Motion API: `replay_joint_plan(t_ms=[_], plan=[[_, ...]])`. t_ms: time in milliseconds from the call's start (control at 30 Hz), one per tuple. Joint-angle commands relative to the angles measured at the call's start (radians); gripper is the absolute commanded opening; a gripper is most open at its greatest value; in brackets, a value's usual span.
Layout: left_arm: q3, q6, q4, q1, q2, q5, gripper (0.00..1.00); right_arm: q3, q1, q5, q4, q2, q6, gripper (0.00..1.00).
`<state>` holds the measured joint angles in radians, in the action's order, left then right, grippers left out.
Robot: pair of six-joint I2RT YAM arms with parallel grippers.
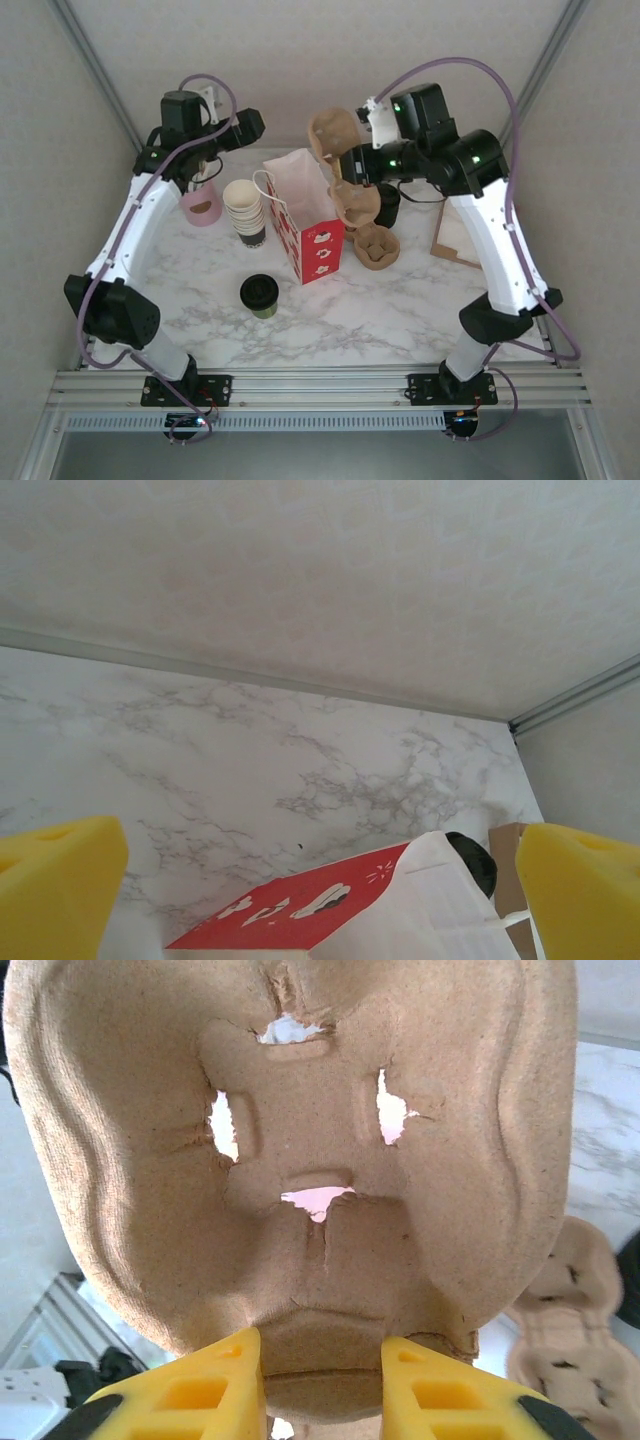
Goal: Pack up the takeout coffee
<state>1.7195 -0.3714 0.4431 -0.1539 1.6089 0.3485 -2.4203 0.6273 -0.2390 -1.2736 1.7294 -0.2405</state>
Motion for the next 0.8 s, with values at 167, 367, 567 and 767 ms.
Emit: replay_joint_plan(t_ms=[167, 367, 567, 767], plan=[[-0.086, -0.015, -0.040, 0.031, -0.110, 0.012, 1.00, -0.079, 0.014, -0.095, 0.110, 0.127, -0.082, 0.26], [-0.164, -0.015, -0.040, 0.047, -0.195, -0.018, 1.00, -0.150, 0.015, -0.112, 0.119, 0.233, -0.100, 0.26], [-0.260, -0.034, -0.043, 0.062, -0.313, -0.033, 1.00, -0.194, 0.015, -0.113, 0.121, 0.311, -0.115, 0.26], [-0.331, -0.052, -0.044, 0.062, -0.397, -0.014, 1.00, -0.196, 0.014, -0.126, 0.129, 0.356, -0.126, 0.26]])
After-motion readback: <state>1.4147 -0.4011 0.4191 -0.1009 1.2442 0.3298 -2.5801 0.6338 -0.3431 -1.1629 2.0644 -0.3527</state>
